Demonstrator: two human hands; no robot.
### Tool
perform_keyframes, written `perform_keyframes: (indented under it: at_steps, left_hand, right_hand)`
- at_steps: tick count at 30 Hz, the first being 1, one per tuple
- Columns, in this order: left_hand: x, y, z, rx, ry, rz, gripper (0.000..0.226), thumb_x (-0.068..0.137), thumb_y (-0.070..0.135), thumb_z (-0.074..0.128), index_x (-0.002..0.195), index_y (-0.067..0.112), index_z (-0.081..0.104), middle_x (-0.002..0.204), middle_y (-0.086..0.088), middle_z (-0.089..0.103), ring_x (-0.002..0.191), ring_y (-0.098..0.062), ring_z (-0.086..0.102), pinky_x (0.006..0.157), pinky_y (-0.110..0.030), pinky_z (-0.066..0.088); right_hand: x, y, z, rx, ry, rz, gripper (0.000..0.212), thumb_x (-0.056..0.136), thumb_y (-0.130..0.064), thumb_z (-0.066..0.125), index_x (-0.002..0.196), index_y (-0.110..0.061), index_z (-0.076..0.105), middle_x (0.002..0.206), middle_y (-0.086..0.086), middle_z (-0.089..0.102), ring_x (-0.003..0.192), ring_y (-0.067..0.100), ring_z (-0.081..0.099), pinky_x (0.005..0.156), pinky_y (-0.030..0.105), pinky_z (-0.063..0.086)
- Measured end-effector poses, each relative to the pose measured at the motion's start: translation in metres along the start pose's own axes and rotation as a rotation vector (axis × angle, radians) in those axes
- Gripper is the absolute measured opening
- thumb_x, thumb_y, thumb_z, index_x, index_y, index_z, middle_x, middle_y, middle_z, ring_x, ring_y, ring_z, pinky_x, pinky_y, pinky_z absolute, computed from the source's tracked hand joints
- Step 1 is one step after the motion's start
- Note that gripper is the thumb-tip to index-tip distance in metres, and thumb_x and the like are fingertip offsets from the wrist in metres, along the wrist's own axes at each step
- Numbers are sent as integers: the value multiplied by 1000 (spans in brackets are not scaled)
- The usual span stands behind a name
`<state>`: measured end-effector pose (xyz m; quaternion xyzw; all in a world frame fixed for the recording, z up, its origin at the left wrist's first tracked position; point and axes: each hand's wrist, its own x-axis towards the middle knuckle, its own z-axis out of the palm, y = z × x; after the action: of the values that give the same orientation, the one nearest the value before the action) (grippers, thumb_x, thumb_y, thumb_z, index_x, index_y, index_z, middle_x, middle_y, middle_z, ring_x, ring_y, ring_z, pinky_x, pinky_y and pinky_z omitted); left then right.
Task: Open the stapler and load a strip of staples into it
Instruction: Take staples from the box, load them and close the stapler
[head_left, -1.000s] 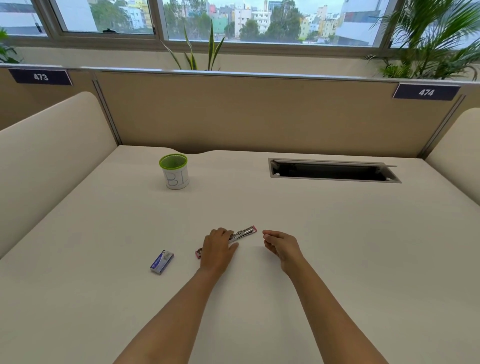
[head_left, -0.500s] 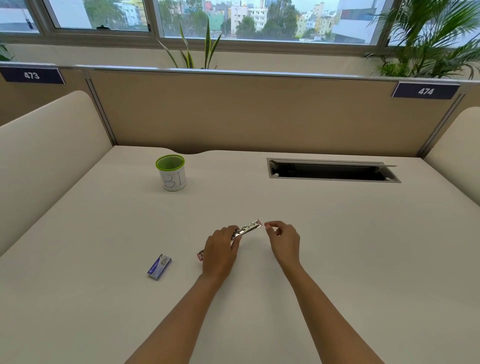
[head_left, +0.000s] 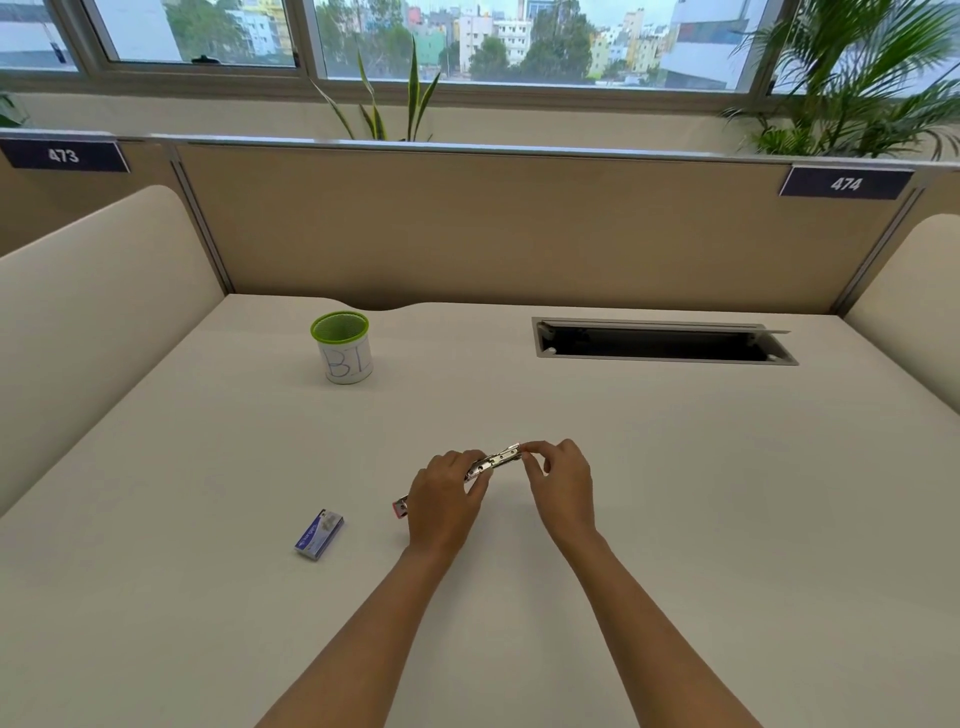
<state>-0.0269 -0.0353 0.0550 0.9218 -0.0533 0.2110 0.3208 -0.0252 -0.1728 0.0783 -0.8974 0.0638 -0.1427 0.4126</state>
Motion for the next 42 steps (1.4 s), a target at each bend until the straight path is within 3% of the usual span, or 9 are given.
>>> perform_keyframes:
  at_steps: [7,14,19,23,27,31,34,39,42]
  left_hand:
    - [-1,1,1,20,24,24,12,81,27,66,92,24,69,81,7,71,73,-18,62,65,-30,44]
    - [-3,4,2,-35,34,27,15,84,33,61,93,26,70,87,9,73,78,-15,63,70,-30,45]
    - [-2,7,2,-62,41,9,18,84,35,58,93,26,70,88,8,73,78,-14,62,70,-31,46]
    - [-3,8,3,-82,32,-26,10,81,18,65,89,21,71,82,4,73,72,-18,61,64,-32,45]
    - [-3,11,3,-127,7,-70,6,82,17,64,82,16,70,75,0,70,69,-21,59,60,-33,43]
    - [0,11,-3,-160,-24,-77,13,83,27,65,91,21,72,84,3,72,80,-17,61,68,-36,49]
    - [4,7,-8,-189,-45,-95,15,80,28,67,94,24,72,87,5,71,84,-16,61,71,-37,49]
    - [10,7,-15,-238,-74,-143,16,79,27,69,94,25,73,84,5,70,82,-15,61,66,-29,45]
    - [12,7,-19,-261,-98,-163,15,78,26,70,94,25,73,83,6,69,82,-14,60,65,-27,42]
  right_hand:
    - [-7,-7,3,-84,-20,-64,19,93,-20,51,102,-14,67,81,-3,44,83,13,44,66,22,32]
    - [-16,-12,8,15,-55,-7,15,90,-26,55,97,-16,64,74,-15,39,79,9,46,60,9,30]
    - [-17,-16,4,64,-45,-16,14,89,-27,57,96,-16,64,74,-16,40,79,7,47,66,13,32]
    - [-20,-23,3,155,-76,-57,8,88,-25,59,89,-18,63,80,-12,49,78,4,49,66,10,37]
    - [-21,-27,4,218,-159,-84,4,85,-18,61,85,-15,64,78,-10,54,81,5,53,78,13,38]
    - [-11,-32,-7,567,-259,246,13,91,-18,51,97,-17,63,89,-6,63,80,6,55,76,18,42]
    - [3,-31,-17,753,-290,384,30,91,2,34,98,-16,56,101,5,63,84,11,58,75,20,46]
    - [9,-23,-26,730,-242,357,21,86,0,58,102,-14,57,104,10,64,95,19,65,86,25,52]
    - [9,-23,-32,647,-152,341,22,79,-5,69,100,-9,63,92,10,70,82,22,70,74,19,55]
